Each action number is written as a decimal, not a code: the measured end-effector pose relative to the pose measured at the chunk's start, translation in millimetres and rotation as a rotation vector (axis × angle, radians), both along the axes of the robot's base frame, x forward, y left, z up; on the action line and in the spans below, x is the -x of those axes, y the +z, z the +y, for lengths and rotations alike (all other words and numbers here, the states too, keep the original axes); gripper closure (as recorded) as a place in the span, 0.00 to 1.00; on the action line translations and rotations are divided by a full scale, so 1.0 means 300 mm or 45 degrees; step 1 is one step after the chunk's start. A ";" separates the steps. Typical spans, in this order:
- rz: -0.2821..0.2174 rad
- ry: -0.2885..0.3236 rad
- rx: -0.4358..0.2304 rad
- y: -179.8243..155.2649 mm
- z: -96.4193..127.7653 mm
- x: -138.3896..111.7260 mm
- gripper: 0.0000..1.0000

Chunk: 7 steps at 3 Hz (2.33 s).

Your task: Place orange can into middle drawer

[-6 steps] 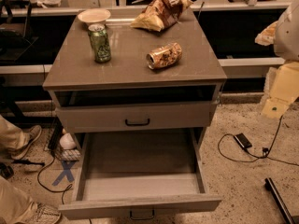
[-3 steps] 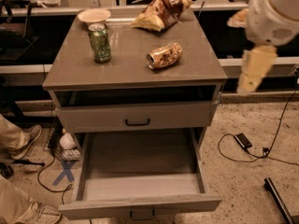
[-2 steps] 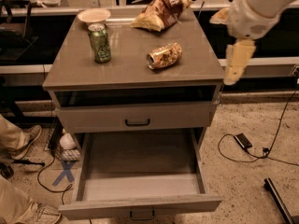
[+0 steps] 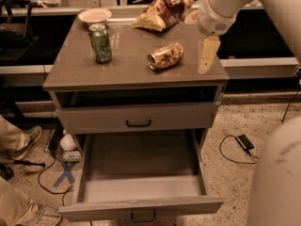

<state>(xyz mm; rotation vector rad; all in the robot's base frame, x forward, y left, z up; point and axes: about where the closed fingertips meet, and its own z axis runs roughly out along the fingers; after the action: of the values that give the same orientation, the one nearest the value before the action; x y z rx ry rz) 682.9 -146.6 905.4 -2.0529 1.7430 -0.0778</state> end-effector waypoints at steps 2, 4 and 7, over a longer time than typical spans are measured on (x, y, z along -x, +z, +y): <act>0.060 -0.028 0.045 -0.103 0.141 -0.147 0.00; 0.101 -0.004 0.099 -0.148 0.249 -0.173 0.00; 0.169 -0.013 0.101 -0.218 0.228 -0.177 0.65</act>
Offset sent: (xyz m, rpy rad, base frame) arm 0.0641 0.0633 -0.0368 -0.0573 0.0685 -0.0342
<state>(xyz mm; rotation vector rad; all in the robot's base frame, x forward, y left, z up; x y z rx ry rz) 736.1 -78.1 840.0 -2.1501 1.8572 -0.0138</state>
